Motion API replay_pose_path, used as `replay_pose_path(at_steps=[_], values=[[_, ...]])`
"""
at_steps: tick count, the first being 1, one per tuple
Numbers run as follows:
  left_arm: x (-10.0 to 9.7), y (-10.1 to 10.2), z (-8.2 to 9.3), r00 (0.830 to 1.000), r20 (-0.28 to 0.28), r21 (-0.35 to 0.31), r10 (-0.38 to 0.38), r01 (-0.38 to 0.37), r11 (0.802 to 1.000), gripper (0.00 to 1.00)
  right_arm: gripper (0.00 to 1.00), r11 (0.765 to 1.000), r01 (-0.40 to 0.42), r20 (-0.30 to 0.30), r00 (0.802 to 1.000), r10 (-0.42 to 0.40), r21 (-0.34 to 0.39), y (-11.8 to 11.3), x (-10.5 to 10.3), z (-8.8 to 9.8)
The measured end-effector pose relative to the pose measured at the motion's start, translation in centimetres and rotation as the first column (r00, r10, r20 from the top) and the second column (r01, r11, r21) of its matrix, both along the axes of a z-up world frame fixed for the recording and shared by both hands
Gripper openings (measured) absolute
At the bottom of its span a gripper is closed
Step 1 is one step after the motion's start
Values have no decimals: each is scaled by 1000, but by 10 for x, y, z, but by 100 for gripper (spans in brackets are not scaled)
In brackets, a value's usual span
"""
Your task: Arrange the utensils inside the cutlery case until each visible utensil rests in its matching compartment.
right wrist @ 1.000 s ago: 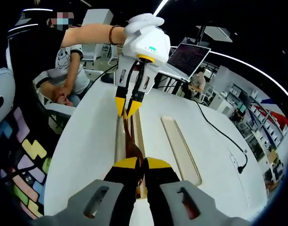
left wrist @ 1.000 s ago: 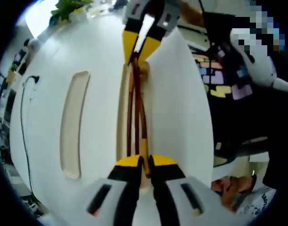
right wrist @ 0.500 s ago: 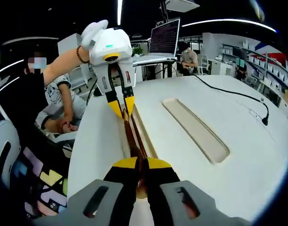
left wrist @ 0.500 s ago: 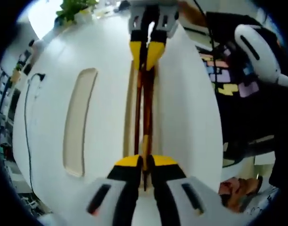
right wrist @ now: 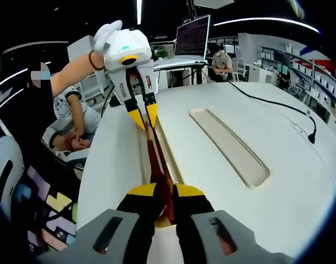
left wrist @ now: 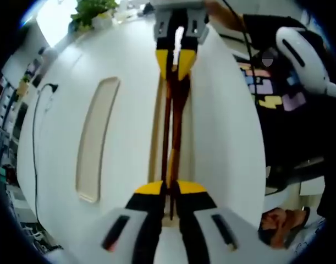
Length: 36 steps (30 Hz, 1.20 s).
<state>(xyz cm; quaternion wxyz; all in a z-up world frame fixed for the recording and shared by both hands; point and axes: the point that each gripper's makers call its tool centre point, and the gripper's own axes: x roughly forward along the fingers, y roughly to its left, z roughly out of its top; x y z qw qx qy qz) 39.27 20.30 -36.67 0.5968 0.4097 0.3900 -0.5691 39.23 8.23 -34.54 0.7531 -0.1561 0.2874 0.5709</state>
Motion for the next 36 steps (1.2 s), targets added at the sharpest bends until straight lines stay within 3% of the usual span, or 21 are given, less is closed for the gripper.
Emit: replay_pose_path(at_steps=[6,14,24,29,36], values=[[14,9,5,1000,16,-11,-6,6,1000,8,11,1000,10,24,1000,-10,0,-2,5,5],[9,-1,5,999,29,-30,-15,15,999,8,0,1000,20,33,999,-19,-18,-6,7,3],[9,-5,6,999,40,-46,-13,15,999,8,0,998,36,49,998,-34,-48,-10,16,-7],[9,-7,9,999,42,-68,-2,5,998,8,0,998,45,40,998,-43,-36,-12,21,-6],[15,-10,15,998,60,-115,27,-20,993,8,2,998,51,72,996,-50,-20,-16,24,5]])
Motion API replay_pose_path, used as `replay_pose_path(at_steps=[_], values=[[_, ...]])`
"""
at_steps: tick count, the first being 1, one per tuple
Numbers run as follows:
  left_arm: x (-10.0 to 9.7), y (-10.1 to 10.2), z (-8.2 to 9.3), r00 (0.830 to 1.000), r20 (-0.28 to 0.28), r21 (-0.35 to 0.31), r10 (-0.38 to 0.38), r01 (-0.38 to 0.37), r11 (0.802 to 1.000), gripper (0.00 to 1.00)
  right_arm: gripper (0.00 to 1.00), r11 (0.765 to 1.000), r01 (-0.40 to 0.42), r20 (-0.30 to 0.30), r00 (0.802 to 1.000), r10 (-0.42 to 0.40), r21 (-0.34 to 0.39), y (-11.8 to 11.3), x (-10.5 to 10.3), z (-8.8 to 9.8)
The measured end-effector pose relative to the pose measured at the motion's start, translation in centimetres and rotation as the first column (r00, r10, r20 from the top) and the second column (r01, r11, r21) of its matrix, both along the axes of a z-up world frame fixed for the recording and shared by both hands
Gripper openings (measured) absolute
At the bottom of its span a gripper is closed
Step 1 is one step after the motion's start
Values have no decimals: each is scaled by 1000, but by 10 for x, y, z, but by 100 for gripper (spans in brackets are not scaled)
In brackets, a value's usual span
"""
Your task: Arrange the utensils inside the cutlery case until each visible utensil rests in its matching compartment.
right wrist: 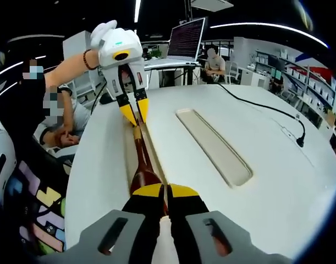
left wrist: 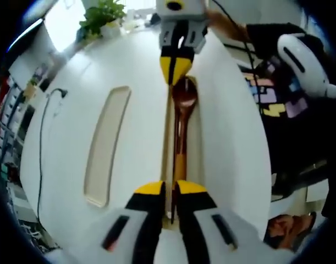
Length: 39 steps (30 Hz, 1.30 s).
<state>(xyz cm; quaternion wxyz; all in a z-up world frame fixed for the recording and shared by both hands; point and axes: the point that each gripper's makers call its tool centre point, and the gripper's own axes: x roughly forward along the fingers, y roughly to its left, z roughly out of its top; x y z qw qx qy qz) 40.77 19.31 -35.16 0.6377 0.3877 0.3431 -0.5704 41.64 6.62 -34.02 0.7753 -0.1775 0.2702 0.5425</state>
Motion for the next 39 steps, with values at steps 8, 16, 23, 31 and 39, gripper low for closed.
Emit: replay_pose_path(at_steps=[8,16,23,31,39], values=[[30,2,17,990,57,-85,128,-123,989,8,2,999,44,42,998,-45,30,-13,11,14],[68,23,5,922,30,-96,385,-381,920,12,3,986,157,19,987,-159,51,-32,44,8],[101,31,7,930,123,-111,347,-334,936,23,6,965,251,-51,968,-247,77,-49,65,-7],[113,33,-2,925,78,-112,373,-364,925,26,15,956,285,-63,958,-281,65,-58,78,-21],[117,45,-9,920,67,-78,386,-381,921,31,21,961,273,-50,961,-271,52,-52,87,-20]])
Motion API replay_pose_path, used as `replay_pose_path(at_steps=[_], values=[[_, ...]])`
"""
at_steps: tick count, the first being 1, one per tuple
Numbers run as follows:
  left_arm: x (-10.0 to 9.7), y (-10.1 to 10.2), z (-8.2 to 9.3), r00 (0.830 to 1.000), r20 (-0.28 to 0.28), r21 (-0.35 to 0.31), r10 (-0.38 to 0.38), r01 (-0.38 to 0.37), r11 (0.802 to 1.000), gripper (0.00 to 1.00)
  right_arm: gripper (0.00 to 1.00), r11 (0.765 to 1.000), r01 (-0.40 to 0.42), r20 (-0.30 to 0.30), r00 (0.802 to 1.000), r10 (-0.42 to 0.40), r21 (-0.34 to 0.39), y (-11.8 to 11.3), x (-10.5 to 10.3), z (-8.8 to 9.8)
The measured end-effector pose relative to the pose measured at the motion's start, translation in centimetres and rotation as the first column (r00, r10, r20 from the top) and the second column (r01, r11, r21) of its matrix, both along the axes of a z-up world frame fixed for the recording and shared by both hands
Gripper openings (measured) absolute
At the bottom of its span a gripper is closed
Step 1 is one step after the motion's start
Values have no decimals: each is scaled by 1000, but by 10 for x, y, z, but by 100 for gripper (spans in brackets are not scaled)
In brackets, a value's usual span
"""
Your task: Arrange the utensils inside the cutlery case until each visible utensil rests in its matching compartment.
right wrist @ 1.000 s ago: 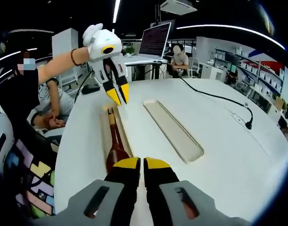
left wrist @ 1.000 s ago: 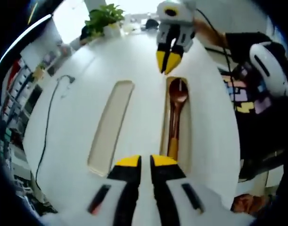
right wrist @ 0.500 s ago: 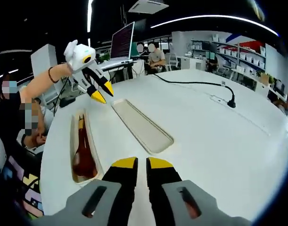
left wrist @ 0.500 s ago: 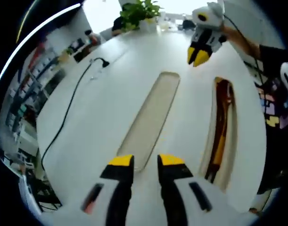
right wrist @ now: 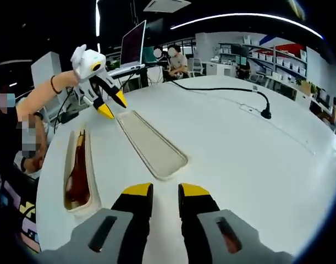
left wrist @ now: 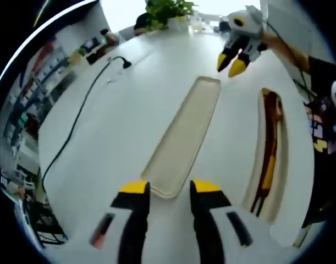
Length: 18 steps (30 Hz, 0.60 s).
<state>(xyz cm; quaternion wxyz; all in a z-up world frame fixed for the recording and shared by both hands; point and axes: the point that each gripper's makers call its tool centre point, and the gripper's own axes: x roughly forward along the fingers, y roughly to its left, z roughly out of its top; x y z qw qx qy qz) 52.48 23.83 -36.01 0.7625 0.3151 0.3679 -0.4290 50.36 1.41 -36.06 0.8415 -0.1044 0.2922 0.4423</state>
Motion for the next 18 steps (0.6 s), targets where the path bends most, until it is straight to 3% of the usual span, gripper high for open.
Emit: replay_pose_path(at_steps=[4,8,10,15,18], values=[[4,4,-5,1000,19,25,-1,1,1000,44,22,999,10,-36,999,-8,53,7,2,1],[6,4,-10,1000,-1,23,10,-10,1000,43,26,995,42,-82,996,-35,90,9,7,-2],[6,2,-9,1000,-13,10,16,-16,1000,42,26,994,60,-85,995,-52,97,8,11,-2],[6,3,-10,998,-48,9,49,-48,999,42,25,988,106,-168,982,-86,112,6,15,-8],[6,2,-10,998,-51,13,47,-47,999,42,25,988,111,-177,980,-92,103,8,14,-11]])
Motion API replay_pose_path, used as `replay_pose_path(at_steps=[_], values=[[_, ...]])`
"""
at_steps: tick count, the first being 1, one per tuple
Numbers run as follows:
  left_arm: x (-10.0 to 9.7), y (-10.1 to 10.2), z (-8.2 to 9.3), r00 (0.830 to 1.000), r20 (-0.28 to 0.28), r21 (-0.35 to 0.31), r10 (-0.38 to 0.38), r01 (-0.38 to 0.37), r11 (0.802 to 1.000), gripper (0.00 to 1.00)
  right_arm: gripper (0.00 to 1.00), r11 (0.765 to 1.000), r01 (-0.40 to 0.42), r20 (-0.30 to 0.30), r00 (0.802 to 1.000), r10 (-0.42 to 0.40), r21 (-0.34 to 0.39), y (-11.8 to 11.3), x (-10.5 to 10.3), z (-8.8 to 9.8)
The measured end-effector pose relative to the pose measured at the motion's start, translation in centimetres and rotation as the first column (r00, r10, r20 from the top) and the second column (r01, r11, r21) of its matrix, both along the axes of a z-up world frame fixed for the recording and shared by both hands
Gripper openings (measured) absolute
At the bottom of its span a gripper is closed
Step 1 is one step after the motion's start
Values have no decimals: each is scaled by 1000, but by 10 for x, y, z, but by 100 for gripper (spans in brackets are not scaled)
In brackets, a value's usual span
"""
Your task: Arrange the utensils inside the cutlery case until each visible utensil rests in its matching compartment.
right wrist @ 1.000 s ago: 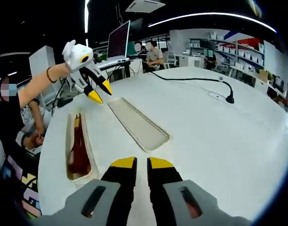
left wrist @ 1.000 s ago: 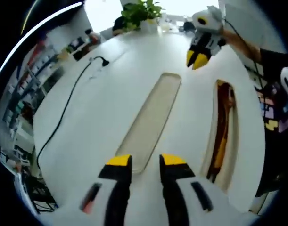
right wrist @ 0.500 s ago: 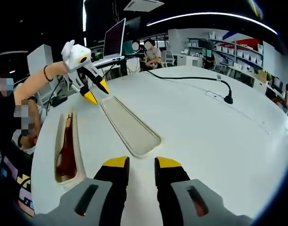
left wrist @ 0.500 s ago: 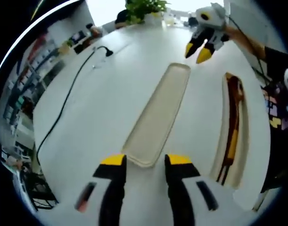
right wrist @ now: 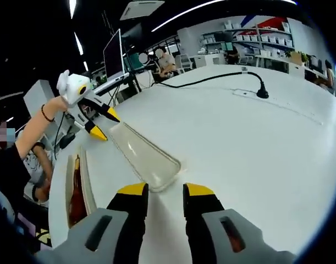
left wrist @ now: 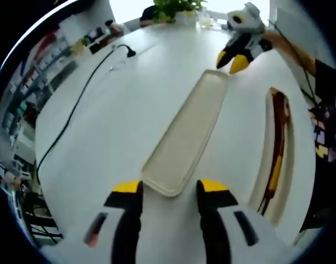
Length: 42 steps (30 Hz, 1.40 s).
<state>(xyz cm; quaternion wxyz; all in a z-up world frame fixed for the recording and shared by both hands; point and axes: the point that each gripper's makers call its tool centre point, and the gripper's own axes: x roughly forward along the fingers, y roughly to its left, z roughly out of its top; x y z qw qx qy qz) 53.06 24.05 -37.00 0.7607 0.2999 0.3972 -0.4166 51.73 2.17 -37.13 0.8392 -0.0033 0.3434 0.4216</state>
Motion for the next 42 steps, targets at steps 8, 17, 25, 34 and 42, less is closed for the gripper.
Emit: replay_pose_path(at_steps=[8,17,25,34,42], values=[[-2,-1,-4,995,-72,-27,71,-73,997,42,24,1000,-20,-15,1000,20,-11,10,-1,-1],[-3,-5,-7,982,-126,-33,140,-145,989,42,17,998,44,-35,998,-43,42,7,12,0],[-4,-4,-7,981,-119,-48,154,-160,986,42,15,979,119,-142,985,-95,165,4,14,3],[-3,-4,-8,981,-116,-59,156,-164,985,42,12,931,191,-276,955,-104,311,1,12,4],[-2,-3,-7,982,-104,-84,156,-165,983,42,11,873,229,-346,935,-74,432,-1,12,14]])
